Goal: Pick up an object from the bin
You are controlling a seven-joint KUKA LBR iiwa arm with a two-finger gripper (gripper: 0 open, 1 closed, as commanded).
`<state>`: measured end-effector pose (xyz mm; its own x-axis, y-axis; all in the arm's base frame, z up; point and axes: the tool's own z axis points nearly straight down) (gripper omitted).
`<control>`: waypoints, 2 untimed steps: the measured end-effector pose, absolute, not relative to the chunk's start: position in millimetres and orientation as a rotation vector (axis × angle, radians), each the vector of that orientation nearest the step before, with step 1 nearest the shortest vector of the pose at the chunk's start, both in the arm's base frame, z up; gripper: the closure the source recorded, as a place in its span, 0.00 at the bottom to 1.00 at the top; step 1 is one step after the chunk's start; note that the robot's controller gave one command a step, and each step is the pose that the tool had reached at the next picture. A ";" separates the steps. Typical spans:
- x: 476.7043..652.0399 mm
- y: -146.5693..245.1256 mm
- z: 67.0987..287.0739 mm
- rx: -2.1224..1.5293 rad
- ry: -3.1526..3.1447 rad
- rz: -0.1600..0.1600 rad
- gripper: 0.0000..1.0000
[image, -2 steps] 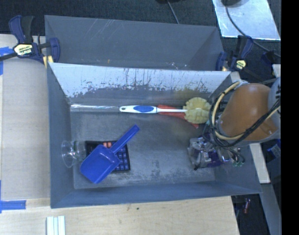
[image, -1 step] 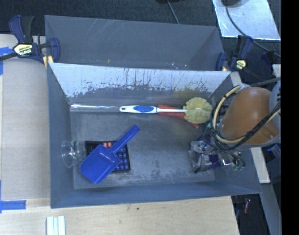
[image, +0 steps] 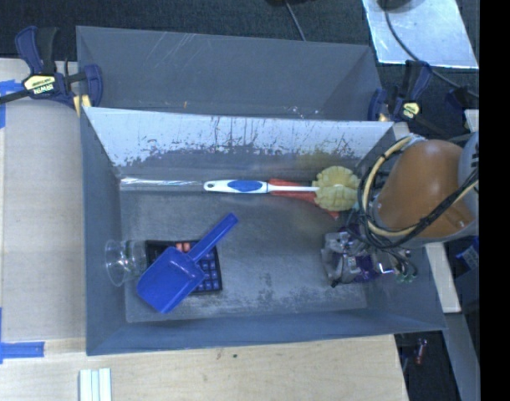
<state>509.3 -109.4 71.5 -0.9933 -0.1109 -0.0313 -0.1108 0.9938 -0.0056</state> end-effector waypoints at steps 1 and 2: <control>496.9 -113.1 70.7 0.047 3.114 0.000 1.00; 495.2 -105.4 70.6 -0.158 3.105 -0.006 1.00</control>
Offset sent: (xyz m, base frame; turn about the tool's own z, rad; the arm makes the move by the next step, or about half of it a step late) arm -0.0150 0.0044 -0.0015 0.0086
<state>495.2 -105.4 70.6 -0.9943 -0.1016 -0.0324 -0.1015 0.9948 -0.0055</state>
